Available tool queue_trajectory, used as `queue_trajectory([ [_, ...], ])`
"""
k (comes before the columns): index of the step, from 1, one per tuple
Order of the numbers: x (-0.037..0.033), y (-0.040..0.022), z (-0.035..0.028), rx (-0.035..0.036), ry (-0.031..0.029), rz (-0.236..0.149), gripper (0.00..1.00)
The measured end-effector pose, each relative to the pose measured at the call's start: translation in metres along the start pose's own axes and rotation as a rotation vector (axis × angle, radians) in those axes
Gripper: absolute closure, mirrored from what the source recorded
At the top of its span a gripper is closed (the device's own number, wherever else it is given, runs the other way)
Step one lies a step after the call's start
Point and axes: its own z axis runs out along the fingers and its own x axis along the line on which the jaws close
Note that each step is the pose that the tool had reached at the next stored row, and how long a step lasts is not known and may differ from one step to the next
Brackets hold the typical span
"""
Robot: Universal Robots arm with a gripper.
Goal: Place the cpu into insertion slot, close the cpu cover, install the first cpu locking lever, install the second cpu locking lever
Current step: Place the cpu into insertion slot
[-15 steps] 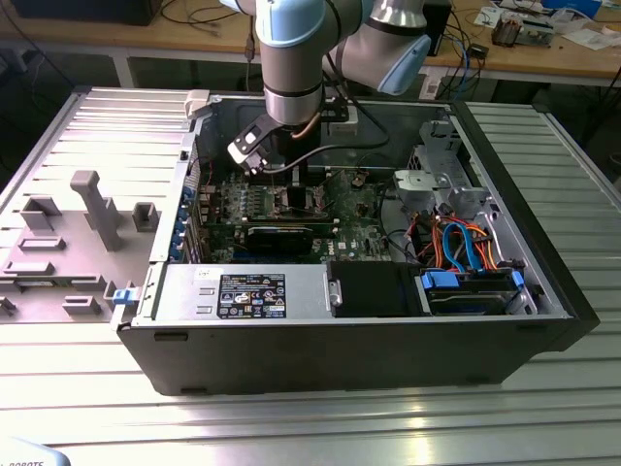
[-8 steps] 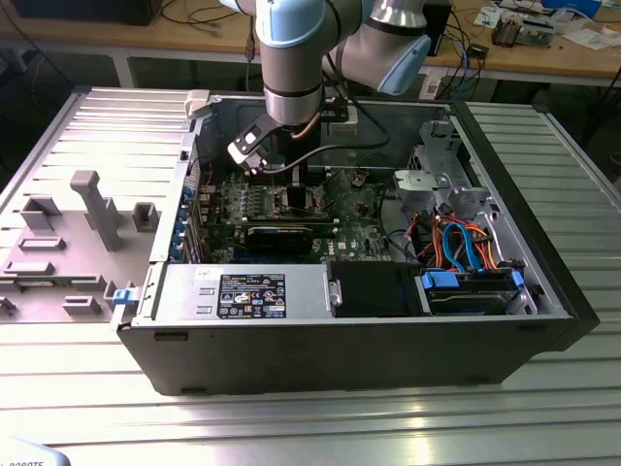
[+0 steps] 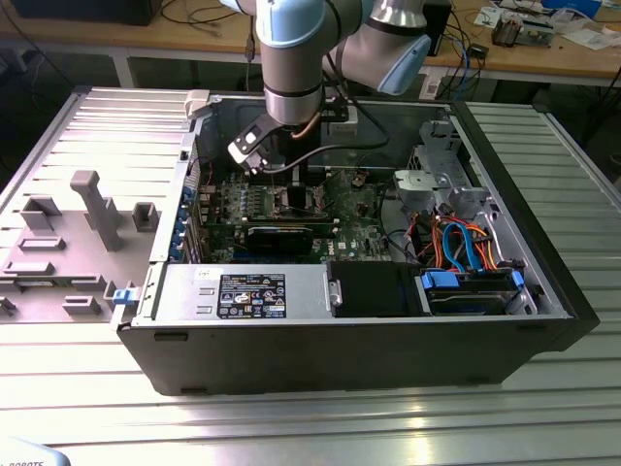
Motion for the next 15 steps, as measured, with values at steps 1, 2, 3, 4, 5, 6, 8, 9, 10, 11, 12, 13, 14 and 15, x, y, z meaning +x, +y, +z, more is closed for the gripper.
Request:
queue_trajectory([
  [1,-0.0002,0.0004,0.0000,0.0000,-0.0004,0.000,0.39],
  [2,-0.0009,0.0007,0.0001,0.0000,-0.0004,0.000,0.39],
  [3,-0.0014,0.0009,0.0003,-0.0001,-0.0002,0.000,0.39],
  [4,-0.0015,0.0009,0.0002,0.0000,-0.0005,0.000,0.39],
  [5,-0.0015,0.0009,0.0002,0.0000,-0.0005,0.000,0.39],
  [6,-0.0015,0.0010,0.0003,-0.0001,-0.0004,0.000,0.39],
  [8,-0.0016,0.0010,0.0003,0.0000,-0.0005,0.000,0.39],
  [9,-0.0015,0.0010,0.0003,0.0000,-0.0004,0.000,0.39],
  [10,-0.0016,0.0010,0.0003,-0.0001,-0.0005,0.000,0.39],
  [11,-0.0016,0.0010,0.0001,0.0000,-0.0006,0.000,0.39],
  [12,-0.0016,0.0010,-0.0005,0.0004,-0.0011,0.000,0.39],
  [13,-0.0015,0.0012,-0.0018,0.0011,-0.0016,0.000,0.39],
  [14,-0.0015,0.0013,-0.0028,0.0019,-0.0017,0.000,0.39],
  [15,-0.0014,0.0013,-0.0036,0.0026,-0.0017,0.000,0.39],
])
